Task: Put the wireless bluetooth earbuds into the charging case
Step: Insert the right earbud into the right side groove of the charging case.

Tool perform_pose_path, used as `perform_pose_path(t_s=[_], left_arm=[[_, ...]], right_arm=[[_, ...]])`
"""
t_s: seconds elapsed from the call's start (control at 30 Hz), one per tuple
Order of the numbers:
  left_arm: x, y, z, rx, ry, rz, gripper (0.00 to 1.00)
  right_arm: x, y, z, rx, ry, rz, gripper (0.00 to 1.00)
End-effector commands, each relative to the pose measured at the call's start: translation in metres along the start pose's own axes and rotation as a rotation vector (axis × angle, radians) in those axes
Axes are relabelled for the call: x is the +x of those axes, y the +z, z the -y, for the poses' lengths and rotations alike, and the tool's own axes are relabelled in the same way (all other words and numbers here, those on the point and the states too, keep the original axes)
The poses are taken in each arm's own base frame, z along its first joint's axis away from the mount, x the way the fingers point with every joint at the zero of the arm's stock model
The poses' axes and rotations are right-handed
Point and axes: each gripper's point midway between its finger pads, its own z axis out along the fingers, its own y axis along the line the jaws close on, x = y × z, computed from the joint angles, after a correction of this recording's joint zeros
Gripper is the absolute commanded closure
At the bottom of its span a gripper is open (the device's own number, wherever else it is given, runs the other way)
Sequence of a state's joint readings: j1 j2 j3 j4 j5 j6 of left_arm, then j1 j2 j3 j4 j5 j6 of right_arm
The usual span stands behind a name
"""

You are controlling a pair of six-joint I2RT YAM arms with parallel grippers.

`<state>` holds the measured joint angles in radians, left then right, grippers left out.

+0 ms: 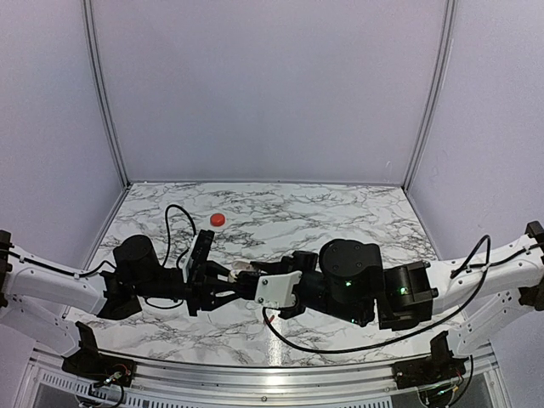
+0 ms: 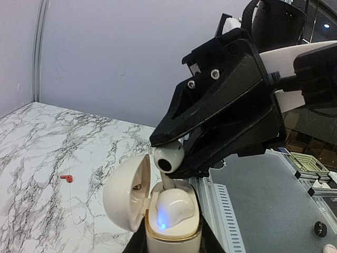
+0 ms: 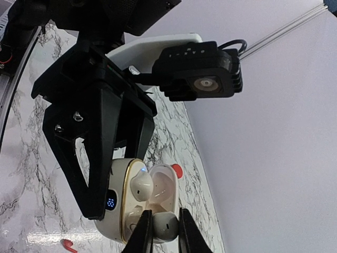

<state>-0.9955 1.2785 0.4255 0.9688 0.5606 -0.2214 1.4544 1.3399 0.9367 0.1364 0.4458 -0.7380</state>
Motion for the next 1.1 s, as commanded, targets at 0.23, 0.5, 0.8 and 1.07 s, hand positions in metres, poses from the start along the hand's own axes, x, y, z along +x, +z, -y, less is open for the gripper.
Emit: perform_pose_path(t_s=[0.23, 0.5, 0.8, 1.07], left_arm=[[-0.044, -0.004, -0.005, -0.069, 0.080, 0.134, 1.00], [-0.045, -0.004, -0.005, -0.072, 0.090, 0.137, 1.00], [-0.042, -0.005, -0.005, -0.069, 0.093, 0.131, 1.00], [-0.040, -0.005, -0.005, -0.067, 0.097, 0.125, 1.00]], right_arm=[[-0.020, -0.001, -0.010, -0.065, 0.028, 0.067, 0.80], [-0.019, -0.003, -0.005, -0.044, 0.045, 0.065, 0.74], [-0.026, -0.010, 0.010, -0.003, 0.087, 0.090, 0.59], [-0.048, -0.026, 0.027, -0.010, 0.169, 0.175, 0.45]])
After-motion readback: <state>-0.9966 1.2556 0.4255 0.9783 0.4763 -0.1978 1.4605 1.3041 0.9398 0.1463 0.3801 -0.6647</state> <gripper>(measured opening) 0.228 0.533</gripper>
